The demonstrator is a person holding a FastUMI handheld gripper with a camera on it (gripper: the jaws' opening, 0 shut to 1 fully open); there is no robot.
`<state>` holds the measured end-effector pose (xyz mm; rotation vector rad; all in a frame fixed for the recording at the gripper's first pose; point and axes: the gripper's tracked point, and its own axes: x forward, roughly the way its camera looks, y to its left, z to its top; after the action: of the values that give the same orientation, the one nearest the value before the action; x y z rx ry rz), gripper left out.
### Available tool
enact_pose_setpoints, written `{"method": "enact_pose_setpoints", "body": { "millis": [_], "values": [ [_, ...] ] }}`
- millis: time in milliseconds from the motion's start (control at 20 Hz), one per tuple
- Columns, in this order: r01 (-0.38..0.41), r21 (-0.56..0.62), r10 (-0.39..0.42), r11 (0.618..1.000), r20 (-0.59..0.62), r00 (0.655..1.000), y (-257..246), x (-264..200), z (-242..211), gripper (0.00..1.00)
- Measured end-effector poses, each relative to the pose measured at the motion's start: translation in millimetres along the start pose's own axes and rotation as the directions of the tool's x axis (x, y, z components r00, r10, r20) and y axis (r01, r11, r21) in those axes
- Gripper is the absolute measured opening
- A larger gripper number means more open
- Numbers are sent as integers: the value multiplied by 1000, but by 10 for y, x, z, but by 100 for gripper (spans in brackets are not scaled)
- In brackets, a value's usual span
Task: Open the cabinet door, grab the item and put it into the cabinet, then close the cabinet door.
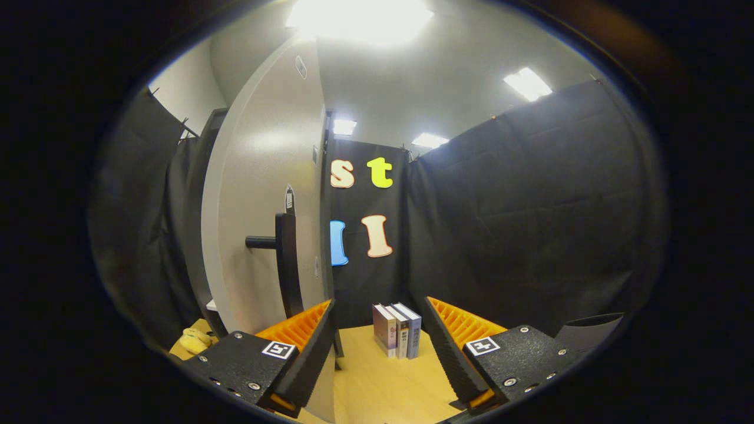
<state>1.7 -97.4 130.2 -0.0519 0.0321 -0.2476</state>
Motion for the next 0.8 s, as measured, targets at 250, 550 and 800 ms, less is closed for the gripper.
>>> {"method": "enact_pose_setpoints", "body": {
  "millis": [250,550,800],
  "values": [
    [-102,7,102,995,-3,995,490,-18,-14,89],
    [-183,19,183,983,-12,983,962,67,-28,90],
    [-238,37,239,971,-17,971,1310,129,-42,91]
  ]
}}
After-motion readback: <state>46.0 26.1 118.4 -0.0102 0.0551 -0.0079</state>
